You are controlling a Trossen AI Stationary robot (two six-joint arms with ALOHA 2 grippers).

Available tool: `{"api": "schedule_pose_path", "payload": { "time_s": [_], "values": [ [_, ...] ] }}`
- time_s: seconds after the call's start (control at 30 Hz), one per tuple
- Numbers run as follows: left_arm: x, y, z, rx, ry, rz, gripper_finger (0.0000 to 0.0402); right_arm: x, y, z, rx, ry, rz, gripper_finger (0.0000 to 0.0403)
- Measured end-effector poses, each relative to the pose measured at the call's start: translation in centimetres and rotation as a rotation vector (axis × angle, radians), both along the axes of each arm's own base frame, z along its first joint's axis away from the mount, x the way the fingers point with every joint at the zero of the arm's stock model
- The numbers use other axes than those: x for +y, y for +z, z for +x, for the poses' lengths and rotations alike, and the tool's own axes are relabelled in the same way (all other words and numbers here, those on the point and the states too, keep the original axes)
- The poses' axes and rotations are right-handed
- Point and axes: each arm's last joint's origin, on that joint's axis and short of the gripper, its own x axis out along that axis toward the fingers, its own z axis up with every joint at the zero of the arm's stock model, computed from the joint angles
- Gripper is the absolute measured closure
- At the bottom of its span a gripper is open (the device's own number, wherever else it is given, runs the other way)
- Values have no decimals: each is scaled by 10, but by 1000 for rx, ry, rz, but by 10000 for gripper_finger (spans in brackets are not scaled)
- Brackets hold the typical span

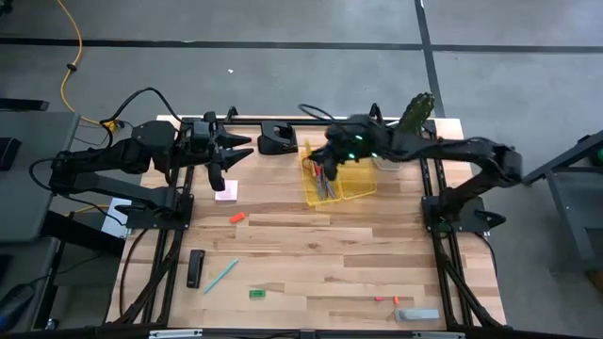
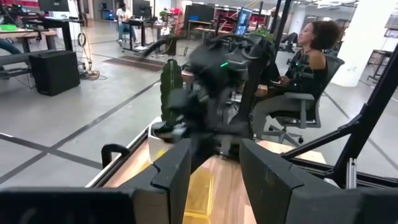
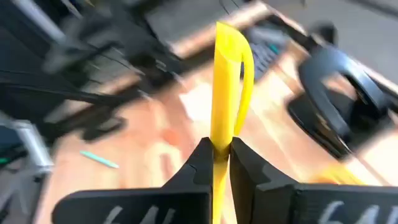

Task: Pack school essentials
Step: Put the yellow ballpen into the yellow supply box, then put the light blue ballpen into the yellow supply box

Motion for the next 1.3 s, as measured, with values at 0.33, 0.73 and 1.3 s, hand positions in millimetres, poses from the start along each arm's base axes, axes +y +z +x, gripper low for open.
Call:
{"api": "schedule_pose_path", "payload": {
  "time_s": [0.33, 0.73, 1.3],
  "values": [
    [0, 0, 0, -3, 2, -7, 276, -58, -85, 40, 344, -263, 365, 391],
    [0, 0, 0, -2, 13, -6, 276, -51, -122, 48, 466, -375, 593, 379],
    [1, 0, 0, 2, 43, -4, 276, -43, -124, 49, 490, -420, 564, 291]
  ]
}}
